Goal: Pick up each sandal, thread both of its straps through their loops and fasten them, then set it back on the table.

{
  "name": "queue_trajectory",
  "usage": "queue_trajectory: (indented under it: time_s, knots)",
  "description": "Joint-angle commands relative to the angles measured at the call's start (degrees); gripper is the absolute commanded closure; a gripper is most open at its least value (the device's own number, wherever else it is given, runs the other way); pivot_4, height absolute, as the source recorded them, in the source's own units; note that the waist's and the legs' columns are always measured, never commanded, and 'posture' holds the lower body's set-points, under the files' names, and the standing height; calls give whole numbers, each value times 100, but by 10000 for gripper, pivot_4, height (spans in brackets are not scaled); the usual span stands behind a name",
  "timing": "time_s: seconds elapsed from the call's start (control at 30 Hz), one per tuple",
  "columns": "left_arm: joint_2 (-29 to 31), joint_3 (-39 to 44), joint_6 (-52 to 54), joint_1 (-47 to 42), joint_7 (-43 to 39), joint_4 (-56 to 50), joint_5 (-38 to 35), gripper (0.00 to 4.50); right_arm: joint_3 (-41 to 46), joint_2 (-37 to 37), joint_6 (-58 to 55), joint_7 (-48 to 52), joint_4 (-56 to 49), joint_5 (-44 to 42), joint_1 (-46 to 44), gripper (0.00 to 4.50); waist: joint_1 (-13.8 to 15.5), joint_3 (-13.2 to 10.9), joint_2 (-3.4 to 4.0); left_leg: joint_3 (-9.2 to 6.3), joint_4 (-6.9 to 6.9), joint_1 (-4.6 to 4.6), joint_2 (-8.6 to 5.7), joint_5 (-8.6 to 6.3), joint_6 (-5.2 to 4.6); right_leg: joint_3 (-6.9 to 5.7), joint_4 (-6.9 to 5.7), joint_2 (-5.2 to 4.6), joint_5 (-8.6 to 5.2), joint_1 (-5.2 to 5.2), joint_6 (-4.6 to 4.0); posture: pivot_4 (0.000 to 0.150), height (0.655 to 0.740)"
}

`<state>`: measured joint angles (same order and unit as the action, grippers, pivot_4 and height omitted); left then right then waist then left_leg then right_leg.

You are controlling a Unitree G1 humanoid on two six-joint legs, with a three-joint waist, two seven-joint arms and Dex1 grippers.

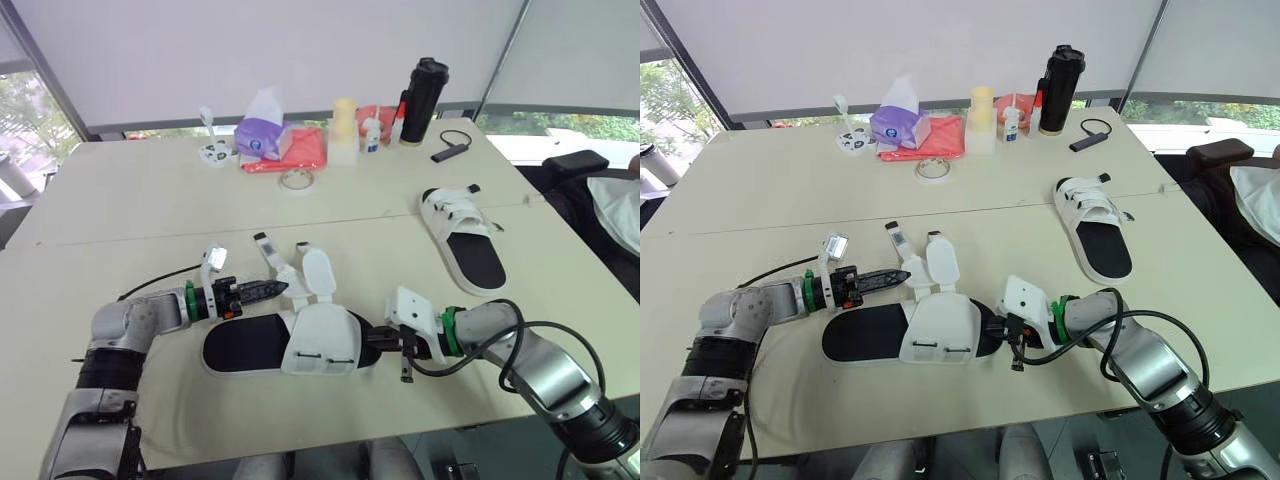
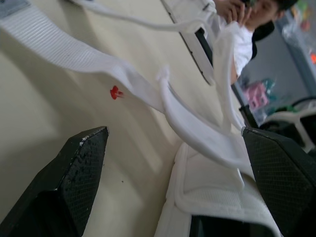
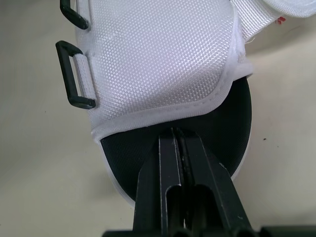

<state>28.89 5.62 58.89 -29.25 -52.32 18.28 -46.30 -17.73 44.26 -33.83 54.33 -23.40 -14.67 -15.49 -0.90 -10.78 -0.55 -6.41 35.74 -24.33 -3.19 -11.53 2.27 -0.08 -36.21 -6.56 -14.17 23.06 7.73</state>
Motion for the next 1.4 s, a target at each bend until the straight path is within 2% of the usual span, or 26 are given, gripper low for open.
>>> queue_trajectory:
  time_s: [0.03, 0.2, 0.4, 0.6, 1.23, 1.33, 1.4]
  knots:
    - [-426, 485, 426, -286, 488, 363, -294, 0, -163, -59, -57, -13, 40, 122, 62, 44563, 14, 1, -1, 0, 0, 1, 0, 0, 0, 0, 0, 0, 0, -2, 0, 1500, 7400]
    - [-1045, 1402, 673, -607, 1420, 920, -598, 0, -143, -66, -66, -20, 16, 185, 87, 44563, 9, 5, -10, -5, 2, 14, -1, 0, 1, -3, 1, -1, 1, -18, 2, 1500, 7400]
    - [-1366, 1982, 591, -736, 2190, 1270, -586, 0, -113, -57, -91, -12, -6, 195, 78, 44563, 11, 7, -12, -8, 1, 27, -2, -1, 2, -3, 2, -1, 1, -31, 3, 1500, 7400]
    - [-1483, 2258, 341, -766, 2583, 1440, -558, 0, -110, -51, -54, 17, 47, 220, 42, 44563, 18, 8, -12, -4, 1, 45, -2, -2, 3, -3, 4, -2, 0, -48, 2, 1500, 7400]
    - [-1671, 2334, -487, -771, 3169, 1736, -439, 0, -124, -120, -52, 36, 106, 290, -43, 44563, 18, 30, -18, -4, -12, 82, -1, -4, 8, -2, 13, -8, -12, -83, -16, 1500, 7400]
    - [-1680, 2329, -524, -776, 3180, 1775, -447, 9384, -121, -125, -54, 36, 108, 295, -46, 45000, 12, 30, -19, -4, -13, 82, -1, -4, 8, -2, 14, -8, -12, -82, -16, 1500, 7400]
    - [-1692, 2304, -542, -769, 3175, 1777, -451, 19385, -120, -128, -53, 42, 110, 296, -49, 45000, 8, 29, -20, -4, -18, 82, -1, -4, 7, -2, 18, -8, -12, -80, -16, 1500, 7400]
